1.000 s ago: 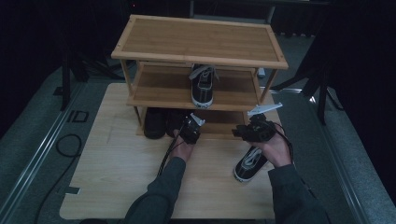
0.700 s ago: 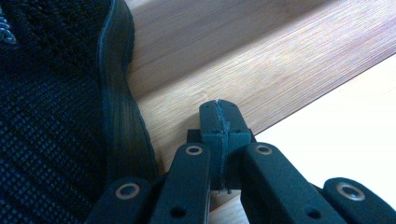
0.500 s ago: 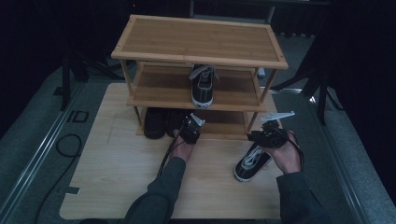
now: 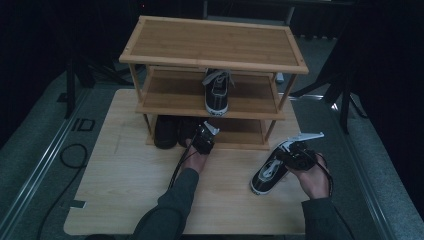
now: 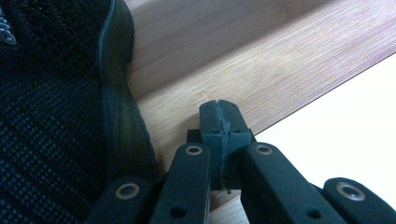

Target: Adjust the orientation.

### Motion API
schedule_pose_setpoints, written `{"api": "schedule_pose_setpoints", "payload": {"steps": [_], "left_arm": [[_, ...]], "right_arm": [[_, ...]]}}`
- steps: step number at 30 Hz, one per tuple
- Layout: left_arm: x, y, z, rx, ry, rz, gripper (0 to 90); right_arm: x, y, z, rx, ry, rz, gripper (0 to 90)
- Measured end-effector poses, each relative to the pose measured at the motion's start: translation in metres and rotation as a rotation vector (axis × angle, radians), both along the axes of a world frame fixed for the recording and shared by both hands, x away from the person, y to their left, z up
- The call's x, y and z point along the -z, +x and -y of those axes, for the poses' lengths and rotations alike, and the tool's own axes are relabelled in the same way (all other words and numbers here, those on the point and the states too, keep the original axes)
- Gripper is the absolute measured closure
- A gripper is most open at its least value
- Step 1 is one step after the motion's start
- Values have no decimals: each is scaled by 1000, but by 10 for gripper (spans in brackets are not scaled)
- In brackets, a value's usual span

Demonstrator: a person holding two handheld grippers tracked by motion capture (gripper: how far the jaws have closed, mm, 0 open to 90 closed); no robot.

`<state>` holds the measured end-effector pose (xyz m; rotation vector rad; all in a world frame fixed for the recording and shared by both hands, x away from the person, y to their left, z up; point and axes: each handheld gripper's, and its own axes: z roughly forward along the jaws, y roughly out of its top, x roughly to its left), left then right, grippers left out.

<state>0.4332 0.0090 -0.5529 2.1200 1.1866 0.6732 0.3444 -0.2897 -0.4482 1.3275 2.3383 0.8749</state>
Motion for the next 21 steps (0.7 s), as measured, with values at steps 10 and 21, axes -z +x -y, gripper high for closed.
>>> {"api": "schedule_pose_setpoints", "payload": {"steps": [10,21], "left_arm": [[0,0,0,-2,2,1,900],[0,0,0,-1,2,2,900]], "right_arm": [[5,-19,12,35,-19,-16,835],[14,-13,-3,80,-82,-55,670]]}}
